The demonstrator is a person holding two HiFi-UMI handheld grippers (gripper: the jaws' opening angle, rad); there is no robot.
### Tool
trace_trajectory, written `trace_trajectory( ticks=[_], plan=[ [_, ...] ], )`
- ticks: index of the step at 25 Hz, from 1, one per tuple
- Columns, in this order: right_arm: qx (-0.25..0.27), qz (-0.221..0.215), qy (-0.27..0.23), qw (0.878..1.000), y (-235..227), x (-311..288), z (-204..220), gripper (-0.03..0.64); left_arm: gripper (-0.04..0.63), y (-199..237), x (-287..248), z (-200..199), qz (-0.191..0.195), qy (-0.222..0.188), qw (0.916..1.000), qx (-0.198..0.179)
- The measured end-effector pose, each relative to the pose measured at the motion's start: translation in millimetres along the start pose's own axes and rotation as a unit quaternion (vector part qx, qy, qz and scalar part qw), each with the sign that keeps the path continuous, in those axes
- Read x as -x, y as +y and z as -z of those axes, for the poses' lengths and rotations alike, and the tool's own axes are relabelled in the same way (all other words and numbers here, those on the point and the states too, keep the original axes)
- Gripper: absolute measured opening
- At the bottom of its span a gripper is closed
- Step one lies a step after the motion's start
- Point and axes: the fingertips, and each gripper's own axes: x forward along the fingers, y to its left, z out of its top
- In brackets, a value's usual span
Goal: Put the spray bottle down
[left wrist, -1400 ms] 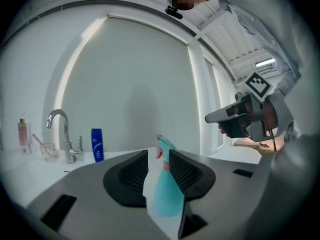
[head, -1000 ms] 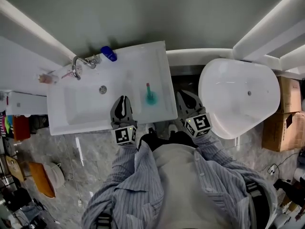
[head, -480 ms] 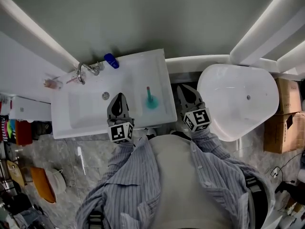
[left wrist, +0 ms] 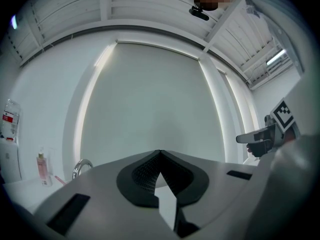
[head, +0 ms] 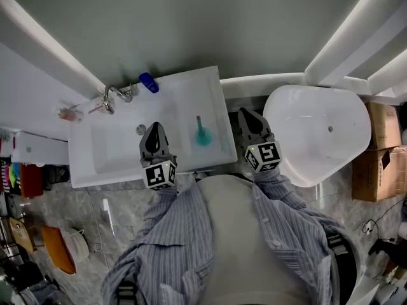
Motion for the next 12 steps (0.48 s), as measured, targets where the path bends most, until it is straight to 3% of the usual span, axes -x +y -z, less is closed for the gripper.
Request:
trace_trajectory(
  ticks=[12],
  plan=[
    [0.003, 0.008, 0.001, 1.0, -5.6, 0.7, -0.4, 0.014, 0.002, -4.0, -1.7, 5.6, 0.003, 0.001, 0.9999, 0.01]
  ],
)
